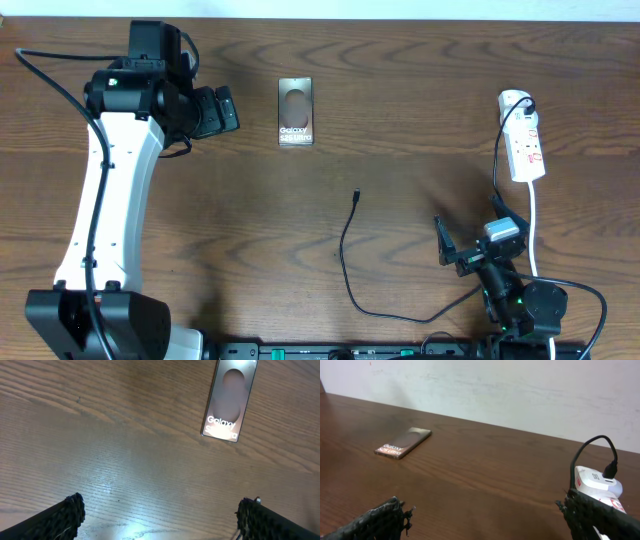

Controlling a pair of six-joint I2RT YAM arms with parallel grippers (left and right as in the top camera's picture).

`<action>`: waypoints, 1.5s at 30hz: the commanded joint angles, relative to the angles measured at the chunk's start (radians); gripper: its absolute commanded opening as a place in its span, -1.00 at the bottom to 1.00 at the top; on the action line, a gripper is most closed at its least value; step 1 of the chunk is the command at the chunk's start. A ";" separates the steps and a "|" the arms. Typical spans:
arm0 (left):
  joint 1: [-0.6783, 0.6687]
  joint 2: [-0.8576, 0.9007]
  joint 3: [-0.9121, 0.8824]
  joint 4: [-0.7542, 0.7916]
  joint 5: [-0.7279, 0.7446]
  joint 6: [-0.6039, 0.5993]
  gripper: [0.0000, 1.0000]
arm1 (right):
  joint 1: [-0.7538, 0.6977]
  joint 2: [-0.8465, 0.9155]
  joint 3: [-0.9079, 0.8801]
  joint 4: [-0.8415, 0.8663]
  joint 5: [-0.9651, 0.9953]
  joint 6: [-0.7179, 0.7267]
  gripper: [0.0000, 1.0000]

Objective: Plug charger to phone and switch on socket

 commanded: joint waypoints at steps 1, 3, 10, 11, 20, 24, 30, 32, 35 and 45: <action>0.000 0.006 -0.012 0.001 -0.013 0.009 0.97 | 0.006 -0.001 -0.001 -0.004 0.004 0.010 0.99; 0.000 0.006 -0.012 0.001 -0.013 0.009 0.97 | 0.006 -0.001 -0.001 -0.004 0.004 0.010 0.99; 0.000 0.006 -0.012 0.001 -0.013 0.009 0.98 | 0.006 -0.001 -0.001 -0.004 0.004 0.010 0.98; 0.000 0.006 -0.012 0.001 -0.013 0.009 0.98 | 0.006 -0.001 -0.001 -0.004 0.004 0.010 0.99; 0.000 0.006 -0.012 0.008 -0.012 0.009 0.98 | 0.012 -0.001 -0.001 -0.004 0.004 0.010 0.99; 0.000 0.006 -0.012 0.105 -0.012 0.009 0.97 | 0.012 -0.001 -0.001 -0.004 0.004 0.010 0.98; 0.000 0.006 -0.012 0.163 -0.012 0.009 0.98 | 0.012 -0.001 -0.001 -0.004 0.004 0.010 0.99; 0.000 0.006 -0.012 0.181 -0.012 0.009 0.98 | 0.012 -0.001 -0.001 -0.004 0.004 0.010 0.99; -0.001 0.007 -0.012 0.179 -0.001 0.009 -0.09 | 0.012 -0.001 -0.001 -0.004 0.004 0.010 0.98; -0.124 0.077 -0.061 0.213 -0.002 0.009 -0.47 | 0.012 -0.001 -0.001 -0.004 -0.006 0.011 0.99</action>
